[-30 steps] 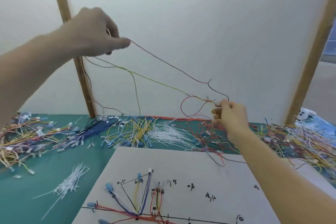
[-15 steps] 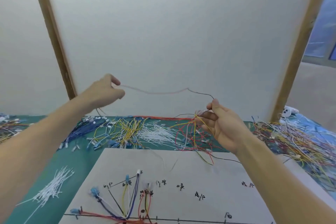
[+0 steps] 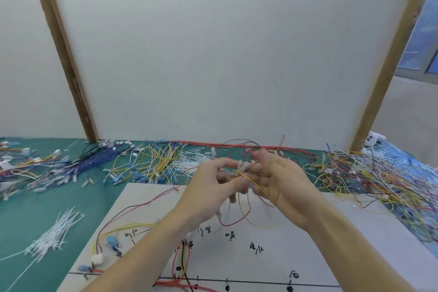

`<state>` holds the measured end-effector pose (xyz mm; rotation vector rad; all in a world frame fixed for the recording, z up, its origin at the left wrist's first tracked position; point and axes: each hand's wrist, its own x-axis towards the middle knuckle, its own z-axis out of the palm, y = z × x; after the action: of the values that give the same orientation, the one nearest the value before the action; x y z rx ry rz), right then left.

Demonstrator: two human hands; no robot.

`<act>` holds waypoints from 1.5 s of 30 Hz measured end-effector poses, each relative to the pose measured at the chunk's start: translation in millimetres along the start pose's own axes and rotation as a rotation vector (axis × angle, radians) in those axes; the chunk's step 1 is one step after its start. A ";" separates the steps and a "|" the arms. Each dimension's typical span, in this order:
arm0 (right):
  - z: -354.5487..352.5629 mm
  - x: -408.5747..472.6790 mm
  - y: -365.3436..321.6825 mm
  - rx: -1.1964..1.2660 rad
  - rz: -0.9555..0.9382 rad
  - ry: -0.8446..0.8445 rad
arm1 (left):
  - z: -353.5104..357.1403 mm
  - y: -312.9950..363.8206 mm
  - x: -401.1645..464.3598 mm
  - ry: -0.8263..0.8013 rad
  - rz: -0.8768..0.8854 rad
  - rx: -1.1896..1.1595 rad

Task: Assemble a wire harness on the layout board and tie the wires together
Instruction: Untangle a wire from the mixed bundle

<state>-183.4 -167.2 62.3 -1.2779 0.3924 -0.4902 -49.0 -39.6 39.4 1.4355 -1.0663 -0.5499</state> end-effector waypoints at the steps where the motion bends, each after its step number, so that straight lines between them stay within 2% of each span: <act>1: -1.6 -2.7 0.8 -0.116 -0.029 0.016 | 0.7 -4.7 0.6 -0.009 -0.014 -0.003; 4: -4.1 -10.7 0.3 -0.584 -0.184 0.121 | 0.4 -14.6 2.6 0.016 -0.008 0.125; 7: -5.9 -14.0 -2.3 -1.096 -0.349 0.089 | -1.8 -19.4 2.3 0.009 0.080 0.326; 8: -5.5 -14.0 -4.9 -1.228 -0.383 0.077 | -1.7 -20.0 2.0 0.013 0.096 0.392; 10: -4.6 -12.2 -9.9 -1.343 -0.441 0.100 | -3.2 -20.4 1.1 0.024 0.089 0.406; 13: -5.3 -7.4 -12.3 -1.340 -0.503 0.147 | -9.6 -17.7 0.6 -0.111 0.049 0.325; 15: -7.0 -4.2 -11.4 -1.353 -0.581 0.165 | -11.7 -15.0 -0.5 -0.223 0.042 0.385; 17: -10.7 -0.8 -11.5 -1.302 -0.627 0.120 | -12.4 -12.4 0.7 -0.259 0.045 0.428; 20: -15.6 2.2 -17.2 -1.136 -0.543 -0.006 | -19.4 -3.5 8.1 -0.236 0.015 0.377; 24: -15.9 10.3 -25.1 -1.148 -0.442 -0.097 | -34.8 12.4 19.2 -0.234 0.010 0.366; 27: -14.3 20.6 -38.2 -0.999 -0.298 -0.172 | -38.8 20.5 24.8 -0.203 0.011 0.309; 32: -9.0 32.9 -44.6 -0.858 -0.171 -0.170 | -43.5 20.5 28.5 -0.140 -0.027 0.228; 37: -9.3 38.4 -46.1 -0.950 -0.123 -0.184 | -43.4 12.9 33.5 -0.051 -0.076 0.105; 41: -10.6 32.4 -44.6 -0.906 -0.106 -0.204 | -41.6 13.5 35.6 -0.020 -0.158 0.006; 45: -8.3 29.1 -41.1 -0.991 -0.059 -0.231 | -42.8 12.4 38.5 0.128 -0.269 -0.207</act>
<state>-169.0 -198.6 99.8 -2.2835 0.4140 -0.1709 1.3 -48.6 68.8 1.4181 -0.6977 -0.7289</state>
